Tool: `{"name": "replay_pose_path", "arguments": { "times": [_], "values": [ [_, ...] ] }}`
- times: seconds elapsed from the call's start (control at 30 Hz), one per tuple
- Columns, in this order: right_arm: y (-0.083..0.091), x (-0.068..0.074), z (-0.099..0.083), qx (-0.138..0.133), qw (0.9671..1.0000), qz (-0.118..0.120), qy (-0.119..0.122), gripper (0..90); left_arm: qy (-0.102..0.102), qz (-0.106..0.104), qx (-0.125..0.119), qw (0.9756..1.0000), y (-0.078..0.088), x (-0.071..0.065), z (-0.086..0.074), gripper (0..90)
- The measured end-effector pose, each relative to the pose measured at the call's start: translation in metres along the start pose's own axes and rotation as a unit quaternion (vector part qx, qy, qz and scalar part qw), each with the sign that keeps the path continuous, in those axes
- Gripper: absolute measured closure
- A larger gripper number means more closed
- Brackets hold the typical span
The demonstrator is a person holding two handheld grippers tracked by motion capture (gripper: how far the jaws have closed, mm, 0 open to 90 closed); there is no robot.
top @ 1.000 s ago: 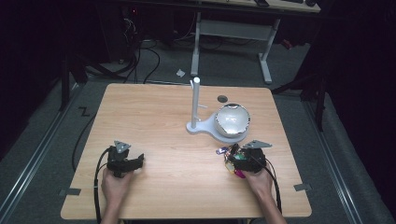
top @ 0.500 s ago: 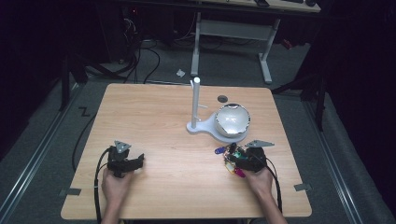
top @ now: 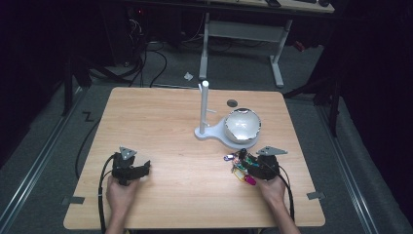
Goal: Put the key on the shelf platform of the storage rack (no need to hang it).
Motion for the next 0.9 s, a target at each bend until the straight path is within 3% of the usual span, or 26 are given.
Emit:
{"name": "replay_pose_path", "arguments": {
  "times": [0.23, 0.27, 0.33, 0.47, 0.9],
  "values": [
    [0.005, 0.003, 0.002, -0.008, 0.9999, -0.001, 0.013, 63.8, 0.000, 0.000, 0.000, 1.0000, 0.000, 0.000, 0.000, 22.4],
    [0.007, 0.002, 0.002, -0.017, 0.9997, 0.000, 0.016, 78.4, 0.000, 0.000, 0.000, 1.0000, 0.000, 0.000, 0.000, 22.4],
    [0.012, 0.001, 0.004, -0.027, 0.9995, -0.004, 0.014, 82.3, 0.000, 0.000, 0.000, 1.0000, 0.000, 0.000, 0.000, 22.4],
    [0.013, 0.002, 0.003, -0.018, 0.9995, 0.000, 0.027, 84.7, 0.000, 0.000, 0.000, 1.0000, 0.000, 0.000, 0.000, 22.4],
    [0.024, 0.005, 0.007, -0.038, 0.9984, 0.019, 0.038, 88.6, 0.000, 0.000, -0.001, 1.0000, 0.000, 0.000, 0.000, 22.4]
  ]
}}
Point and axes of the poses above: each handheld gripper's, and its own axes: y roughly backward along the jaws, z roughly out of its top, x roughly to its left, the point moved 3 cm from there along -y, roughly forward along the jaws, and after that the axes turned 15 degrees about y, right-handed, at the moved point
